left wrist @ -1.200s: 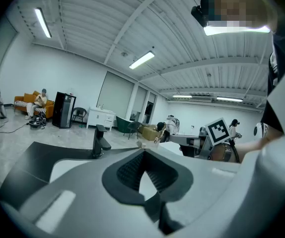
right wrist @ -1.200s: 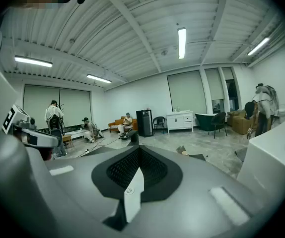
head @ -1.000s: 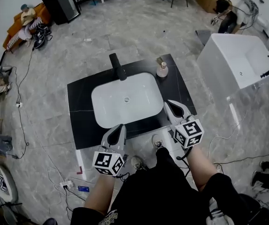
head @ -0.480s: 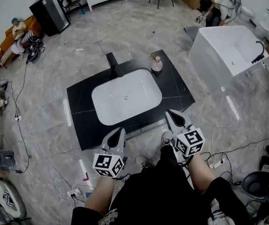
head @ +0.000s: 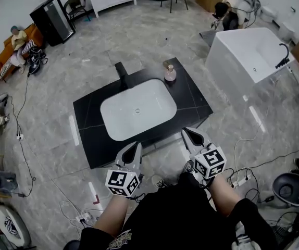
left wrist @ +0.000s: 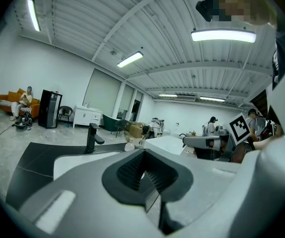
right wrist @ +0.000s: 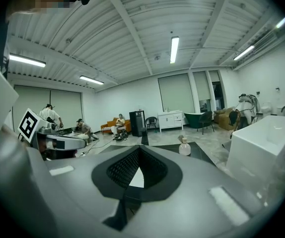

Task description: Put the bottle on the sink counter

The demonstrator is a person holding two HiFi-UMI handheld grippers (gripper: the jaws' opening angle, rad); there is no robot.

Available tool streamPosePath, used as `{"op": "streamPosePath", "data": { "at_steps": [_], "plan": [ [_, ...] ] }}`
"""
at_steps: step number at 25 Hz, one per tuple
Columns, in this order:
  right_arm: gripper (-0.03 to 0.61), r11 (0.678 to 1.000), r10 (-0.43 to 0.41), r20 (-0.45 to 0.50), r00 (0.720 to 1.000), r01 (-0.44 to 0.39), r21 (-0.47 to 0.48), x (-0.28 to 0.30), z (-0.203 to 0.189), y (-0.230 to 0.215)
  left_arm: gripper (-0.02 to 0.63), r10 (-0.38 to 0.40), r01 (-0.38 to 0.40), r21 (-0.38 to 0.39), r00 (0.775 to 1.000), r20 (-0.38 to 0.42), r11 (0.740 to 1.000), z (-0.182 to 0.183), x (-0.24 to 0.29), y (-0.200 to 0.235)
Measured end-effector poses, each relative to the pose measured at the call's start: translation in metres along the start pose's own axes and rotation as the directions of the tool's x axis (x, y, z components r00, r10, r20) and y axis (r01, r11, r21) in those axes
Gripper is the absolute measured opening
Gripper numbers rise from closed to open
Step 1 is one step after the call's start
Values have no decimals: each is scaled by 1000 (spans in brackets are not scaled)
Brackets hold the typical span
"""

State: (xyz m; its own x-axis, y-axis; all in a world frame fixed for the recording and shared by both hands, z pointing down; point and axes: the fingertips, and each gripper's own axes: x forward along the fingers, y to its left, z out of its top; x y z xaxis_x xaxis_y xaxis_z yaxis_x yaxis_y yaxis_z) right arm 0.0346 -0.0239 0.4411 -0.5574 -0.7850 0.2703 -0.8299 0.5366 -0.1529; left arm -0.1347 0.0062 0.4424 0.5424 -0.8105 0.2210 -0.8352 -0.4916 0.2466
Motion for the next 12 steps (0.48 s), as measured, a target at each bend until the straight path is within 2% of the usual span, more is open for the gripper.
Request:
{"op": "streamPosePath", "data": {
  "at_steps": [12],
  "plan": [
    [28,1000,21,-9,1000,-21,9,-5,-8,5,0,-7,7,15,1000,-4,1000,-2,3,-8]
  ]
}}
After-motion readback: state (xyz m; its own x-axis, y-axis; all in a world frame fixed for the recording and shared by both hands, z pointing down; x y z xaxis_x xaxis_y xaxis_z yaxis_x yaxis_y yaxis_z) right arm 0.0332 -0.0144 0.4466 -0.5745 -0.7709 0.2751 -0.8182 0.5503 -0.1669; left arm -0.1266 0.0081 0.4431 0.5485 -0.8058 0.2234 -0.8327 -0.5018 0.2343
